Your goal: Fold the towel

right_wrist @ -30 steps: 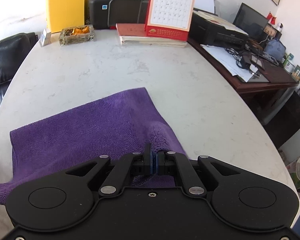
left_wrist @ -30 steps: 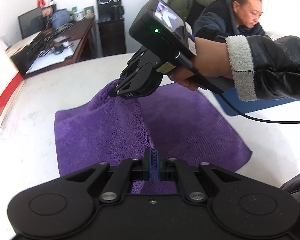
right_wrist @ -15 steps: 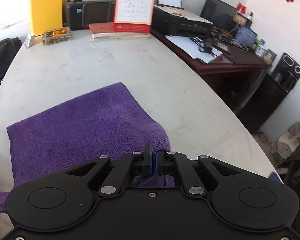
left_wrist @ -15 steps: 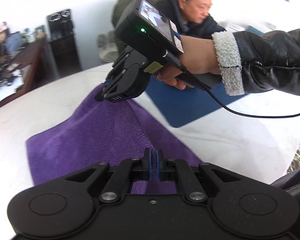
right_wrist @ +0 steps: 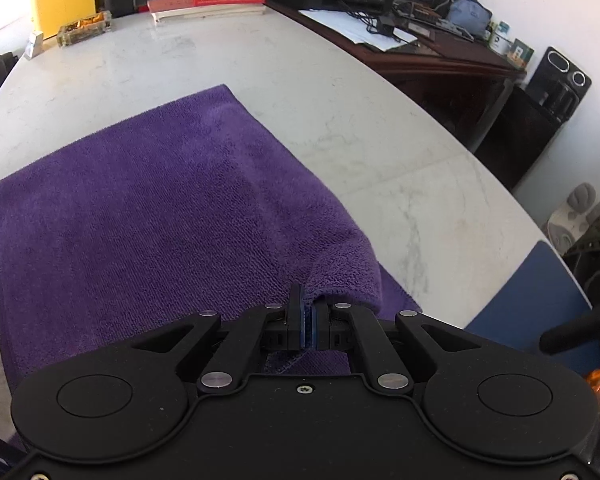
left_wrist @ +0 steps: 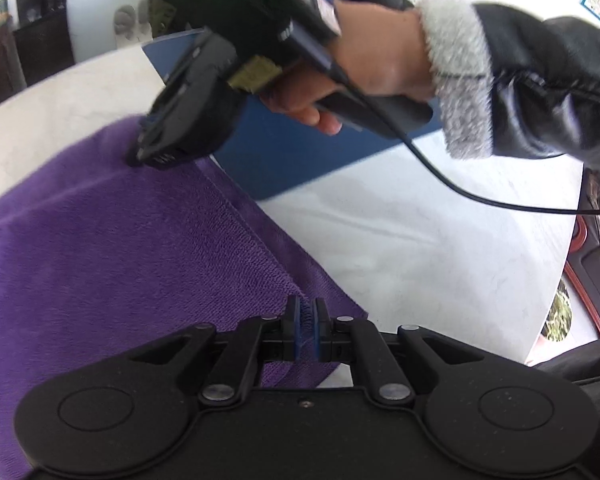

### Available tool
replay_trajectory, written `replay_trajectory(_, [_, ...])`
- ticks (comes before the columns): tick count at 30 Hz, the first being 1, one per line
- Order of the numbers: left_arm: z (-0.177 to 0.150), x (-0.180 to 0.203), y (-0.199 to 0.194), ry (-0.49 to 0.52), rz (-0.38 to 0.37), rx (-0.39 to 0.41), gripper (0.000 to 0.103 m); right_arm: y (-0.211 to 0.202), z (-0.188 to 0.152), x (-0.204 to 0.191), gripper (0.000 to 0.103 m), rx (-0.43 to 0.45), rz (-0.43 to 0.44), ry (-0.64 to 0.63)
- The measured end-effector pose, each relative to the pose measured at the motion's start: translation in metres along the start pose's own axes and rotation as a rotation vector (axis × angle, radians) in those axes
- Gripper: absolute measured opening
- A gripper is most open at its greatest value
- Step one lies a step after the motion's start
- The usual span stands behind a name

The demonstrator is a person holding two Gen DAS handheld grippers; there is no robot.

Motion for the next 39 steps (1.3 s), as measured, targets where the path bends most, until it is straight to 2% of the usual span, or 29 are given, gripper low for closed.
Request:
replay_trajectory(8, [-0.009, -0.009, 0.025, 0.052, 0.001, -0.009, 0.005, 0.005, -0.017, -0.006, 0.003, -0.014, -0.049, -0.025])
replay_trajectory(16, [-0.019, -0.016, 0.022, 0.105, 0.018, 0.039, 0.005, 0.007, -0.020, -0.017, 0.003, -0.020, -0.093, -0.049])
replay_trajectory(23, [-0.046, -0.048, 0.002, 0.038, 0.006, 0.060, 0.005, 0.012, -0.012, -0.029, 0.003, -0.041, -0.101, -0.036])
replay_trajectory(32, [-0.107, -0.115, -0.042, 0.004, 0.051, 0.063, 0.005, 0.040, 0.029, -0.079, 0.003, -0.046, -0.074, -0.028])
replay_trajectory(39, [-0.164, -0.186, -0.084, -0.070, 0.086, 0.036, 0.005, 0.079, 0.090, -0.154, 0.003, -0.028, -0.033, -0.056])
Point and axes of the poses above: each gripper's, at about its wrist camera, not at the fingertips, and y roughly the way its jaws point, x to its right, z to its top, the point moved 10 cm from there along y, roughly the way its jaws point, and after that the axes turned 8 degrees about y, right-handed, at the moved point
